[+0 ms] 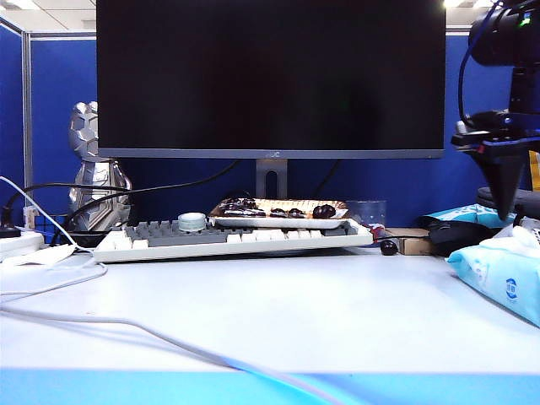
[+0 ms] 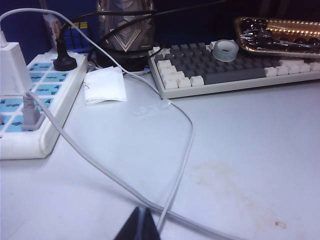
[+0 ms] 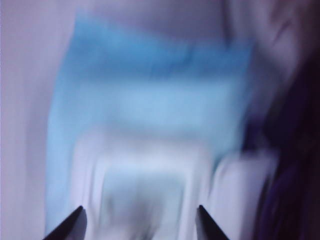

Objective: Pull out a wet wipe from the sky blue wet wipes packet and place it on the table.

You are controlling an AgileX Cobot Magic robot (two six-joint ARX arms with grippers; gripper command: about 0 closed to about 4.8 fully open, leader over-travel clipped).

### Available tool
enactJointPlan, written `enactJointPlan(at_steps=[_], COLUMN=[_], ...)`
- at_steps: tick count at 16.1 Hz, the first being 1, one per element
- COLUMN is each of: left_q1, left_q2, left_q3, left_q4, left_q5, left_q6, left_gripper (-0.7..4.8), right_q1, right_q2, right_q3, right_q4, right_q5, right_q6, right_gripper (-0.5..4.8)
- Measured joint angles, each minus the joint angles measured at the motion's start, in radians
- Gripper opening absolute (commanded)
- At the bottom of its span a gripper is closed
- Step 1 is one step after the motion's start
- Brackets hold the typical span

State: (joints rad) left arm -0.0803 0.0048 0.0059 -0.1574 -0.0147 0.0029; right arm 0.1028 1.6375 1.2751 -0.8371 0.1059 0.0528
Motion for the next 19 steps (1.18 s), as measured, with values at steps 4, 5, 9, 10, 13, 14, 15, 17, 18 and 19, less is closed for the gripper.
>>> enactJointPlan(at_steps=[4,5,9,10,13,14,15,17,18,19], left_q1=[0.0,0.0,0.0,0.0,0.0,0.0,0.0,0.0,0.0,0.0], left_q2=[0.0,0.0,0.0,0.0,0.0,0.0,0.0,0.0,0.0,0.0], left_q3=[0.0,0.0,0.0,0.0,0.0,0.0,0.0,0.0,0.0,0.0], left_q4=[0.0,0.0,0.0,0.0,0.0,0.0,0.0,0.0,0.0,0.0], left_q5=[0.0,0.0,0.0,0.0,0.0,0.0,0.0,0.0,0.0,0.0], left_q6=[0.0,0.0,0.0,0.0,0.0,0.0,0.0,0.0,0.0,0.0], left_gripper=[-0.03,-0.03,-0.03,-0.03,-0.03,-0.03,-0.03,-0.03,-0.03,-0.03], right_q1=[0.0,0.0,0.009,0.012,0.015,0.016,0.017,0.02,0.02,0.021], right_q2=[0.012,0.036,0.088,0.085,0.079,0.079,0.079,0.079,0.079,0.079], right_q3=[0.003,0.003,0.003,0.003,0.003,0.003,0.003,0.003,0.003,0.003], right_q4=[0.109,0.112,-0.006,-0.021,-0.076,-0.088,-0.1,-0.103,-0.102,-0.102], right_q5=[0.003,-0.002,-0.084,-0.084,-0.081,-0.08,-0.08,-0.05,-0.036,-0.029], right_q6=[-0.039,-0.047,-0.054,-0.054,-0.054,-0.054,-0.054,-0.053,-0.053,-0.053], right_gripper=[2.92,2.92,2.92,2.91,2.67,2.38,2.36,2.01,2.01,1.86])
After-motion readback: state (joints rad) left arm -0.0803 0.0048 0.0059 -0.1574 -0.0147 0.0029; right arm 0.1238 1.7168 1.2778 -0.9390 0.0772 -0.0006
